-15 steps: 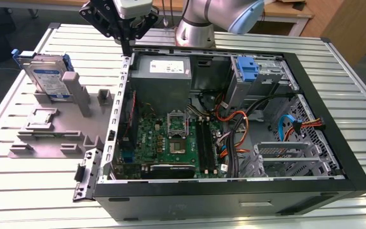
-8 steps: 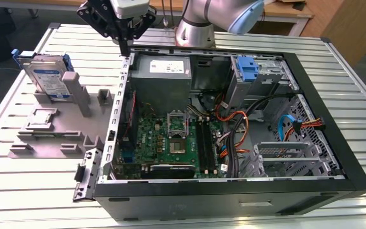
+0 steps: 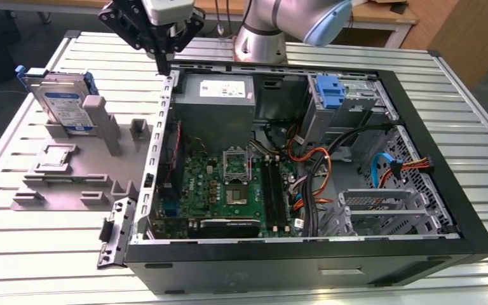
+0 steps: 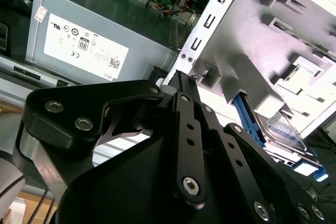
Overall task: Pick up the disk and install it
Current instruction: 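Reach for the disk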
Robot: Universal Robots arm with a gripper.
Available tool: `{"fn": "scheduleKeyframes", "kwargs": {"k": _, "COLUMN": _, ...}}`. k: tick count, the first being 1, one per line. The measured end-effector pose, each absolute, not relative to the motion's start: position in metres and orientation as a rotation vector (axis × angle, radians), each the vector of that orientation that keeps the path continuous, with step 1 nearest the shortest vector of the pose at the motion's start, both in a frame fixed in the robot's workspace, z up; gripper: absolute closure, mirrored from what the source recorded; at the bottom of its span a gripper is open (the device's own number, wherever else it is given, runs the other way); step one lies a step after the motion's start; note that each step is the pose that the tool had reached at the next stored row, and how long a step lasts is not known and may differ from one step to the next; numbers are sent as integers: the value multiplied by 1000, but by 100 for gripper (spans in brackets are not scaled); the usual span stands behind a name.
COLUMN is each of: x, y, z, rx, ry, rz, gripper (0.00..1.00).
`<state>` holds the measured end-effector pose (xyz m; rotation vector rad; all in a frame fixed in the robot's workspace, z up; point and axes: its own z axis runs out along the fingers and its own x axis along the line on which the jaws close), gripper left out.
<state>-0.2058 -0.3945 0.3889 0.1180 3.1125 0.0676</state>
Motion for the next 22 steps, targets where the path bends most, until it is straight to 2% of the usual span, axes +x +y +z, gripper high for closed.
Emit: {"fn": "scheduleKeyframes", "kwargs": {"k": 22, "x": -216, "y": -395, "z": 388, "rx": 118, "ry": 3113, "rz": 68, "gripper": 90}}
